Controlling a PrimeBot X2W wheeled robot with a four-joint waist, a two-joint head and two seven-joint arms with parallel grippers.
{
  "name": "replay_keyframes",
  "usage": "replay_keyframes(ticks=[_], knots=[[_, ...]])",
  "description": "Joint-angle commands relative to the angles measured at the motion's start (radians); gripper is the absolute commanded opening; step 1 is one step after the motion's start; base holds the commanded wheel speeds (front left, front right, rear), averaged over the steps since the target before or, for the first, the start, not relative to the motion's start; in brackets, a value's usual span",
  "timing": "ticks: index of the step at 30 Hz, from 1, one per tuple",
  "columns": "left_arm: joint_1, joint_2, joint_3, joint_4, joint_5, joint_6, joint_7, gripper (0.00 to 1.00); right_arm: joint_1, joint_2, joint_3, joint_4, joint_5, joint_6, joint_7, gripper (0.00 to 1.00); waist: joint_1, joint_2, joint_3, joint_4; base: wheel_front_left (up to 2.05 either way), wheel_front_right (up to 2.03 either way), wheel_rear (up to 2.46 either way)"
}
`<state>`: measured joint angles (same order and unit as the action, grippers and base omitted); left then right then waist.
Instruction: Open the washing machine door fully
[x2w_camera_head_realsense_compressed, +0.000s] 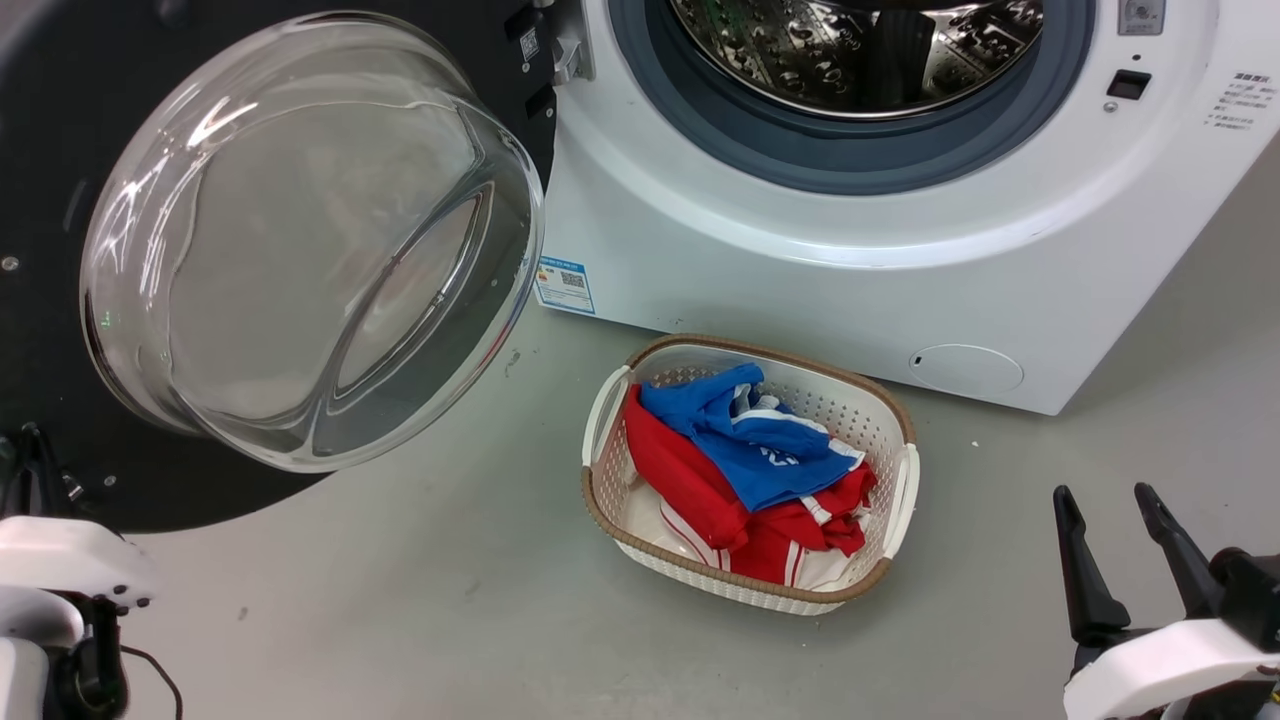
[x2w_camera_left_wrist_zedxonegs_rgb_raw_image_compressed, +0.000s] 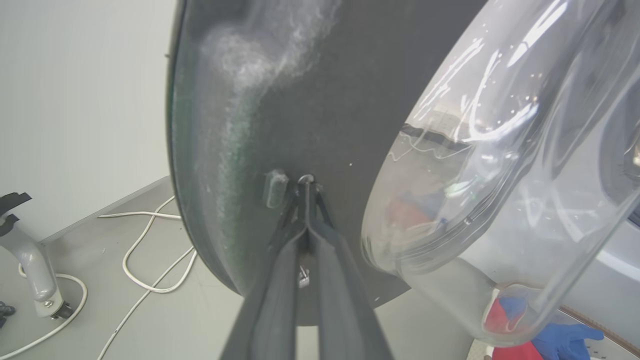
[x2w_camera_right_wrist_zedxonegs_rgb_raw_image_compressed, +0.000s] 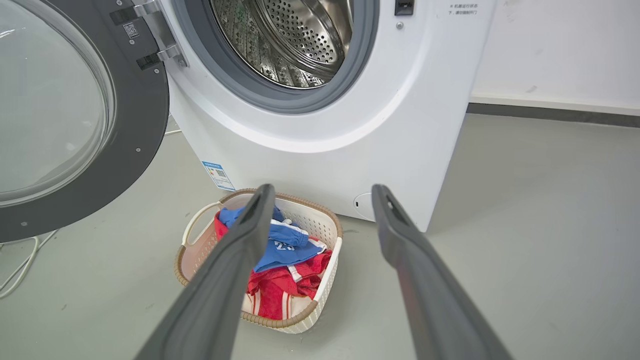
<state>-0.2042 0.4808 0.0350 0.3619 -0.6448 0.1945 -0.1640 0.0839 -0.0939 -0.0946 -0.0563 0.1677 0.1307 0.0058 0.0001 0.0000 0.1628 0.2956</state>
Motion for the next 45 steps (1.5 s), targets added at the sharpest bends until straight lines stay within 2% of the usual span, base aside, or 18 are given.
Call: replay_keyframes(ticks=[1,8,16,23,31,32,33,34,35,36,45], knots=[[-0.017,0.013,0.006,0.008,0.002,0.001,-0.006,0.00,-0.013,-0.007,0.001,-0.004,0.001,0.000,0.000,1.00,-0.0001,0.0000,0.003,0.002,0.00,0.00,0.00],[-0.068,0.029,-0.011,0.069,0.008,-0.024,-0.011,0.00,-0.023,-0.015,0.002,-0.014,0.002,0.000,0.009,1.00,-0.0001,0.0000,0.012,0.009,0.00,0.00,0.00],[-0.056,0.001,-0.028,0.082,0.015,-0.023,-0.041,0.00,-0.026,-0.020,0.010,-0.006,0.008,0.000,0.004,1.00,-0.0001,0.0000,0.002,0.012,0.00,0.00,0.00],[0.036,-0.035,-0.054,-0.015,0.045,0.007,-0.068,0.00,-0.001,0.000,0.011,0.021,0.008,0.000,-0.013,1.00,-0.0001,0.0000,-0.058,0.032,0.00,0.00,0.00],[0.165,-0.059,-0.113,-0.195,0.090,0.055,-0.040,0.00,0.024,0.021,0.016,0.051,0.012,0.000,-0.032,1.00,-0.0001,0.0000,-0.138,0.057,0.00,0.00,0.00],[0.181,-0.060,-0.120,-0.218,0.094,0.061,-0.033,0.07,0.027,0.023,0.017,0.053,0.012,0.000,-0.034,1.00,-0.0001,0.0000,-0.146,0.058,0.00,0.00,0.00],[0.197,-0.064,-0.126,-0.241,0.097,0.069,-0.028,0.27,0.029,0.026,0.019,0.054,0.012,0.000,-0.034,1.00,-0.0001,0.0000,-0.152,0.058,0.00,0.00,0.00],[0.215,-0.067,-0.133,-0.263,0.101,0.074,-0.022,0.56,0.032,0.027,0.020,0.055,0.012,0.000,-0.034,1.00,-0.0001,0.0000,-0.155,0.057,0.00,0.00,0.00],[0.229,-0.069,-0.141,-0.285,0.107,0.081,-0.016,0.95,0.033,0.027,0.021,0.055,0.012,0.000,-0.036,1.00,-0.0001,0.0000,-0.158,0.055,0.00,0.00,0.00],[0.241,-0.072,-0.146,-0.306,0.110,0.089,-0.011,1.00,0.032,0.028,0.023,0.055,0.011,0.000,-0.038,1.00,-0.0001,0.0000,-0.161,0.052,0.00,0.00,0.00],[0.323,-0.086,-0.229,-0.422,0.156,0.113,0.028,1.00,0.030,0.035,0.032,0.064,0.004,0.000,-0.051,1.00,-0.0001,0.0000,-0.188,-0.008,0.00,0.00,0.00]])
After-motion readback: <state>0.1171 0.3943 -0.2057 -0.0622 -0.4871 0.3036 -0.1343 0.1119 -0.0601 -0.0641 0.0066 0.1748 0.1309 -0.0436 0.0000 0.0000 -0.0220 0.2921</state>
